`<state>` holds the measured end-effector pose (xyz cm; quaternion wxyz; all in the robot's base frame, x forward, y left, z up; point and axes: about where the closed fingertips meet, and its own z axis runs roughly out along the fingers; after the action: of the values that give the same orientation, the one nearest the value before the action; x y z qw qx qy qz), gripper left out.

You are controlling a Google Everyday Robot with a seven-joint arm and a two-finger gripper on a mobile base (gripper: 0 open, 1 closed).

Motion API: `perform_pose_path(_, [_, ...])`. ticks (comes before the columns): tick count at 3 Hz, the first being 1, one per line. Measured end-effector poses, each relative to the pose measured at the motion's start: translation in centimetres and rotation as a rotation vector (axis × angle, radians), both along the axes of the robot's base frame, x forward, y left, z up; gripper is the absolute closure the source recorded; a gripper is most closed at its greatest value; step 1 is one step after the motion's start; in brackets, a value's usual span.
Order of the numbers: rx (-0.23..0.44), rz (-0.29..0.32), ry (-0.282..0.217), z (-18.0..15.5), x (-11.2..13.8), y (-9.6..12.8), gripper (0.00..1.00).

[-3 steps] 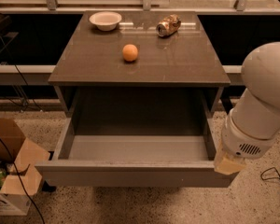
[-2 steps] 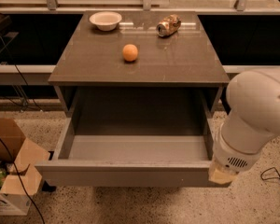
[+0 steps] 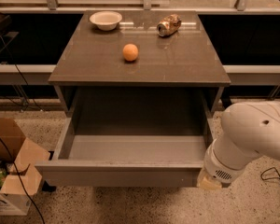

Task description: Close top drawer

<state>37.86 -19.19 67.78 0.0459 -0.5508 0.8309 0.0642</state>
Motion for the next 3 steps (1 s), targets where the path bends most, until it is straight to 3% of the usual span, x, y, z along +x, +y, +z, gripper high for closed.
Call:
perform_pose_path(1, [0.058,-0.034,-0.017,-2.4,1.5,-0.1,1.00])
perform_pose_path(2, [0.058,-0.034,-0.017,-2.4,1.5,-0.1,1.00])
perform_pose_path(3, [0.084,-0.039,-0.033,-3.4,3.8,-0.4,1.00])
